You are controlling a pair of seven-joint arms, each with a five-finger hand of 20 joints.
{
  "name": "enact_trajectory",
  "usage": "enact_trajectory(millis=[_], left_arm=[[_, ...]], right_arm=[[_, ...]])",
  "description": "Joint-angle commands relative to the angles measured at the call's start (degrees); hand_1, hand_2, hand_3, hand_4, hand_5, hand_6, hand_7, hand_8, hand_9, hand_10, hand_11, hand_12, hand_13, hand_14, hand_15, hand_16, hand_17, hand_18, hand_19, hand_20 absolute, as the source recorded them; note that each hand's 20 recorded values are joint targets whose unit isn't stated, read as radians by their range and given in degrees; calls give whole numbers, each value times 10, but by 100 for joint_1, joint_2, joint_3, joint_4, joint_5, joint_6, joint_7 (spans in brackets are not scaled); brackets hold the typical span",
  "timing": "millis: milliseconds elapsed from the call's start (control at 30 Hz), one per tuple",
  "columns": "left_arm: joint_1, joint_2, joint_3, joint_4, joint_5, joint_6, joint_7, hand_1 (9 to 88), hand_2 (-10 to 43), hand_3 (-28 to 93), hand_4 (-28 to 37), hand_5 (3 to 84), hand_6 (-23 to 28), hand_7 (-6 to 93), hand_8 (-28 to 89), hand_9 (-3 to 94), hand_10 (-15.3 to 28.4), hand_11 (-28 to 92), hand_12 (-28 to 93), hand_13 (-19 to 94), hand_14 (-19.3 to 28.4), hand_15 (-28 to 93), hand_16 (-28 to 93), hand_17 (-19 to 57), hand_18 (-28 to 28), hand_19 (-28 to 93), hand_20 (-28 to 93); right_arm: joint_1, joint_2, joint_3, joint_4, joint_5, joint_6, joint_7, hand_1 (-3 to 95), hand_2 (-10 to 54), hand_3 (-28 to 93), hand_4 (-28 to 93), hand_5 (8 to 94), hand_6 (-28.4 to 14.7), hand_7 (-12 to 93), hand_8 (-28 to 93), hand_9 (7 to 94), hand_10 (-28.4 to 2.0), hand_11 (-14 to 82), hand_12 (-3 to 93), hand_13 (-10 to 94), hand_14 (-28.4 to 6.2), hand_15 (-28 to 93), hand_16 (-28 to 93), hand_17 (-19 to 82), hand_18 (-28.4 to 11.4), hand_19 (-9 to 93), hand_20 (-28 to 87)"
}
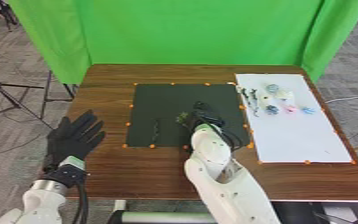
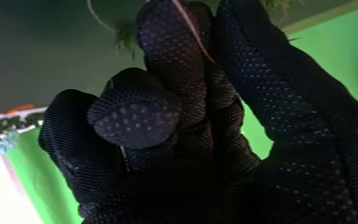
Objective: Arrange flowers
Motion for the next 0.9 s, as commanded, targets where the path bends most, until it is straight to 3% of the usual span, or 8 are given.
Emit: enact_trajectory(millis=[33, 333, 367, 500, 567, 667, 733, 900], left_arm=[[-139, -51, 70, 62, 53, -121, -203, 227, 96, 726, -283, 380, 59, 130, -88, 311, 107, 155, 106, 210, 119, 268, -65, -59, 127, 314, 117], [-358, 6, 133, 138, 69, -136, -318, 228, 97, 725, -283, 380, 59, 131, -87, 311, 107, 155, 106, 209, 118, 267, -65, -59, 127, 314, 117], [-348, -86, 85, 134, 145, -166, -427, 228, 97, 725, -283, 380, 59, 131, -87, 311, 107, 155, 106, 209, 118, 267, -65, -59, 127, 314, 117], [-360, -85, 123, 138, 139, -149, -481, 228, 97, 725, -283, 381, 59, 130, -88, 311, 107, 155, 106, 209, 117, 267, -65, -59, 127, 314, 117], [-399, -84, 147, 163, 145, -174, -457, 228, 97, 726, -283, 381, 59, 130, -88, 311, 107, 155, 106, 210, 117, 268, -65, -59, 127, 315, 117], [-315, -103, 107, 120, 138, -145, -394, 228, 97, 725, -283, 381, 59, 130, -88, 311, 107, 155, 106, 209, 118, 268, -65, -59, 127, 315, 117], [-260, -38, 105, 103, 88, -118, -299, 228, 97, 725, -283, 381, 59, 130, -88, 311, 107, 155, 106, 209, 118, 267, -65, -59, 127, 315, 117], [-149, -52, 64, 64, 30, -107, -176, 229, 95, 728, -283, 381, 59, 131, -88, 311, 107, 155, 107, 207, 119, 266, -64, -59, 127, 315, 116]], right_arm=[[-108, -243, -25, 64, -39, 161, -20, 512, -95, 719, -200, 675, -28, 537, 151, 867, -125, 332, 393, 888, -39, 584, 419, 635, -196, 932, 590], [-226, -471, 73, 209, -148, 296, -42, 511, -95, 720, -202, 676, -27, 537, 151, 869, -123, 336, 391, 892, -37, 581, 421, 638, -195, 932, 593], [-274, -514, 97, 225, -172, 354, -61, 511, -95, 720, -202, 676, -27, 537, 151, 869, -123, 336, 391, 892, -37, 581, 422, 639, -194, 932, 593], [-330, -582, 141, 255, -167, 394, -32, 511, -95, 721, -202, 679, -25, 536, 150, 871, -123, 335, 389, 894, -37, 580, 422, 643, -193, 932, 593], [-327, -560, 158, 224, -73, 346, -30, 503, -95, 715, -200, 679, -27, 533, 149, 872, -126, 337, 384, 894, -37, 580, 423, 644, -192, 932, 594], [-345, -534, 167, 167, -32, 293, -62, 468, -95, 680, -188, 686, -36, 484, 151, 863, -138, 357, 325, 890, -39, 577, 430, 642, -192, 932, 598], [-339, -506, 159, 113, -10, 288, -69, 453, -95, 670, -186, 688, -43, 458, 151, 860, -142, 353, 311, 888, -43, 577, 429, 641, -192, 932, 597], [-302, -424, 157, -65, 130, 143, -35, 390, -95, 703, -185, 693, -59, 372, 131, 852, -149, 350, 302, 880, -51, 579, 420, 637, -192, 932, 594]])
